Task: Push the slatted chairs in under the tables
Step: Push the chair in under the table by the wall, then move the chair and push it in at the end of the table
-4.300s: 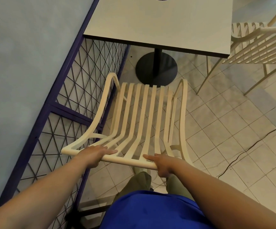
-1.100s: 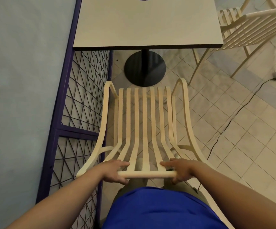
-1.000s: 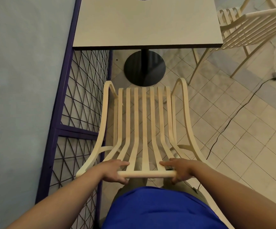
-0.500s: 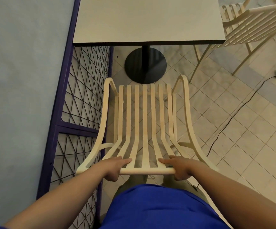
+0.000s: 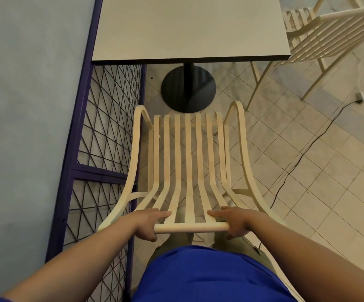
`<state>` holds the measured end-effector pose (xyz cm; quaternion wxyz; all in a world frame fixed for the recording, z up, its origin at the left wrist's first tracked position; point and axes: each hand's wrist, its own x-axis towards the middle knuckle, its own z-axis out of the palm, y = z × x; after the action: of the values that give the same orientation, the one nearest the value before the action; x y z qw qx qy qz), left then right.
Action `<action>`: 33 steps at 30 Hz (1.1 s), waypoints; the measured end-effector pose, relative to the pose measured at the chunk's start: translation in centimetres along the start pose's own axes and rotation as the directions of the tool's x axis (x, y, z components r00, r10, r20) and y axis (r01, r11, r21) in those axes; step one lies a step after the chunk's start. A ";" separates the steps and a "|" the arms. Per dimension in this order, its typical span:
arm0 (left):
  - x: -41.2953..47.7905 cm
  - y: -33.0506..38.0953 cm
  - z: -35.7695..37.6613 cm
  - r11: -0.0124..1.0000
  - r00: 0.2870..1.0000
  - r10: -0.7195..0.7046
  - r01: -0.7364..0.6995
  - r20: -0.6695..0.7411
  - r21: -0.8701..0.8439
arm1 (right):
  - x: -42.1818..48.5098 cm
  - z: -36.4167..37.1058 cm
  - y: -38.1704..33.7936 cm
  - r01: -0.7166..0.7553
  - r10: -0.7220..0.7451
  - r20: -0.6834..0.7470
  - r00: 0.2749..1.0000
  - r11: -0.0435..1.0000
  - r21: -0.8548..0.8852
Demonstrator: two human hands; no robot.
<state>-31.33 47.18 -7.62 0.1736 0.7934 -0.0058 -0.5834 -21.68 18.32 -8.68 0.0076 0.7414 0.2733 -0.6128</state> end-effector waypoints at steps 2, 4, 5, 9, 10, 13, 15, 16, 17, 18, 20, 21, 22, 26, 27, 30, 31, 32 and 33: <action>0.2 -0.3 -1.1 0.994 0.999 0.015 -0.011 0.039 -0.105 | 0.0 -0.2 0.2 -0.001 0.001 0.004 1.000 0.997 0.079; 0.4 0.0 -2.2 0.986 0.998 0.040 -0.033 0.042 -0.164 | -0.2 -0.5 0.4 0.011 -0.008 -0.015 1.000 0.988 0.155; 0.4 0.3 -2.7 0.978 0.999 0.049 -0.044 0.016 -0.204 | -0.3 -0.7 0.4 0.021 -0.015 -0.034 0.999 0.984 0.178; 1.2 2.3 -3.9 0.957 0.990 0.018 -0.057 -0.137 -0.285 | -0.9 -1.1 1.4 0.056 -0.004 -0.192 0.981 0.962 0.267; 1.4 3.1 -4.2 0.963 0.989 0.014 -0.053 -0.145 -0.265 | -1.0 -1.1 1.9 0.058 0.009 -0.229 0.973 0.957 0.285; 1.9 6.1 -5.4 0.970 0.988 0.025 -0.061 -0.153 -0.234 | -1.8 -1.4 4.1 0.082 0.004 -0.285 0.958 0.954 0.288; 2.4 8.6 -6.2 0.975 0.985 0.034 -0.069 -0.168 -0.209 | -2.5 -1.6 6.2 0.114 -0.007 -0.327 0.945 0.944 0.310; 2.8 10.1 -6.5 0.980 0.985 0.032 -0.065 -0.171 -0.190 | -2.9 -1.6 7.6 0.129 -0.007 -0.351 0.936 0.936 0.326; 3.3 11.6 -6.7 0.983 0.984 0.031 -0.062 -0.173 -0.175 | -3.4 -1.5 9.0 0.137 0.000 -0.376 0.927 0.931 0.339; 3.9 13.3 -6.9 0.985 0.984 0.023 -0.053 -0.176 -0.166 | -4.0 -1.3 10.8 0.140 0.012 -0.401 0.916 0.926 0.349; 5.1 17.1 -7.0 0.984 0.983 0.009 -0.042 -0.185 -0.171 | -5.4 -0.7 14.7 0.149 0.036 -0.435 0.900 0.912 0.382; 5.8 19.2 -7.1 0.984 0.983 0.006 -0.039 -0.186 -0.172 | -6.1 -0.5 16.8 0.159 0.040 -0.452 0.891 0.906 0.392; 6.6 21.3 -7.1 0.985 0.984 0.003 -0.034 -0.181 -0.171 | -6.9 -0.2 19.1 0.165 0.044 -0.467 0.883 0.904 0.395; 9.8 30.2 -7.0 0.989 0.983 -0.009 -0.017 -0.182 -0.144 | -10.7 0.6 27.5 0.125 0.084 -0.460 0.884 0.906 0.404; 10.4 32.4 -7.1 0.991 0.982 0.000 -0.025 -0.191 -0.131 | -11.7 0.8 29.3 0.112 0.093 -0.445 0.891 0.904 0.412; 11.8 38.4 -8.3 0.992 0.979 0.051 -0.072 -0.199 -0.102 | -13.8 1.0 33.6 0.079 0.124 -0.413 0.902 0.894 0.442; 12.1 39.9 -8.8 0.991 0.977 0.072 -0.092 -0.203 -0.092 | -14.3 1.0 34.7 0.075 0.135 -0.412 0.901 0.888 0.454; 12.3 41.3 -9.3 0.991 0.975 0.085 -0.105 -0.205 -0.087 | -14.8 0.8 35.5 0.069 0.146 -0.414 0.899 0.883 0.464; 12.6 42.5 -9.8 0.990 0.974 0.096 -0.115 -0.204 -0.081 | -15.4 0.6 36.3 0.067 0.157 -0.418 0.895 0.879 0.473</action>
<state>-9.96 7.23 -4.68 0.2406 0.8375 -0.0035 -0.4906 -8.72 -18.85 -6.51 -0.2224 0.8465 0.0913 -0.4750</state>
